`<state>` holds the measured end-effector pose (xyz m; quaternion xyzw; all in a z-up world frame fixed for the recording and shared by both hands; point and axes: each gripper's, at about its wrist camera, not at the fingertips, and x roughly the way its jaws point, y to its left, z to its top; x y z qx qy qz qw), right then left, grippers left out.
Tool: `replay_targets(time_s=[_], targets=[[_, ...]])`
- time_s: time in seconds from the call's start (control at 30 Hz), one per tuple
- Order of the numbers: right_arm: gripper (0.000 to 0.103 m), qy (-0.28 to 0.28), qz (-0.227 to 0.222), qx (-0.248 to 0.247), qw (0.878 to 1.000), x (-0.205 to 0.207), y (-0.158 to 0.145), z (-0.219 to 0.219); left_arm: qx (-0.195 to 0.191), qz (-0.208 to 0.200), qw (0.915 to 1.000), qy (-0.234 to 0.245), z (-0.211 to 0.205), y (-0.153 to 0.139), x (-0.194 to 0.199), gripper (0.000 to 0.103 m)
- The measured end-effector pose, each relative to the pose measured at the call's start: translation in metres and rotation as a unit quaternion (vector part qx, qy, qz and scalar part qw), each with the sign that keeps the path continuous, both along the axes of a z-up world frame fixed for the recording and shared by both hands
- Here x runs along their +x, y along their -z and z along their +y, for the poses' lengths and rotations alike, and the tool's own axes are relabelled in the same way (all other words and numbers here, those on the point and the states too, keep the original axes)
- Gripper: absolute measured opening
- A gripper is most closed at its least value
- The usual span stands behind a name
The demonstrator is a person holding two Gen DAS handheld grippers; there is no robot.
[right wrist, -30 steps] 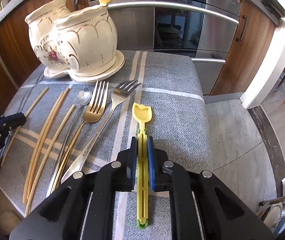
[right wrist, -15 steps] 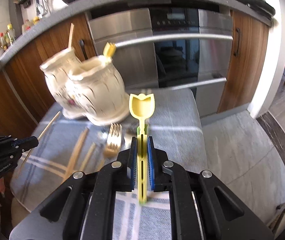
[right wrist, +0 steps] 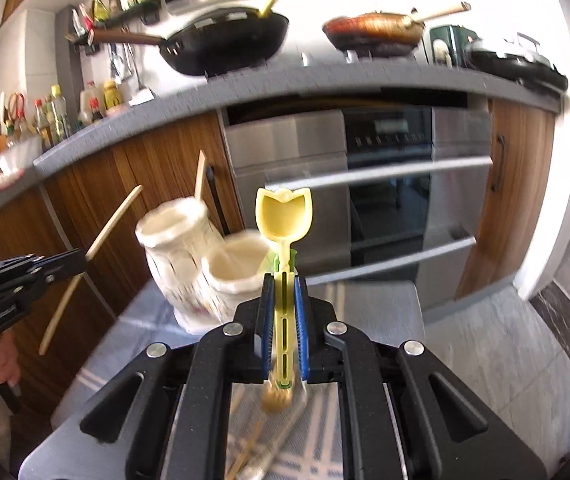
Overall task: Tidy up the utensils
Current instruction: 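Lower another chopstick into tall cup while right tool drops yellow utensil into short cup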
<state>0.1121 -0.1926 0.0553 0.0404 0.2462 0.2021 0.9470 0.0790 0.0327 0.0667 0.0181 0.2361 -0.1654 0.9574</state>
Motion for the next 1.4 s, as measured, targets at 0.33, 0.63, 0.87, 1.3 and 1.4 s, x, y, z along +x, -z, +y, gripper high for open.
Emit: replay_targets(time_s=[0.33, 0.63, 0.87, 1.3, 1.4], targets=[[0.01, -0.003, -0.041, 0.038, 0.998, 0.03, -0.039, 0.015, -0.098, -0.079, 0.9917, -0.026, 0.008, -0.036, 0.067, 0.005], [0.01, 0.012, -0.022, 0.05, 0.998, 0.059, -0.021, 0.024, -0.115, -0.136, 0.9823, -0.059, -0.003, -0.03, 0.106, 0.005], [0.01, 0.011, 0.012, 0.057, 0.998, 0.075, 0.001, 0.022, -0.086, -0.126, 0.9856, -0.072, -0.01, -0.007, 0.121, 0.005], [0.01, 0.003, 0.035, 0.06, 0.998, 0.07, 0.022, 0.019, -0.088, -0.081, 0.9898, -0.077, 0.016, 0.015, 0.081, 0.005], [0.01, 0.004, 0.037, 0.054, 0.998, 0.067, 0.024, 0.021, -0.084, -0.064, 0.9916, -0.074, 0.02, 0.018, 0.077, 0.005]])
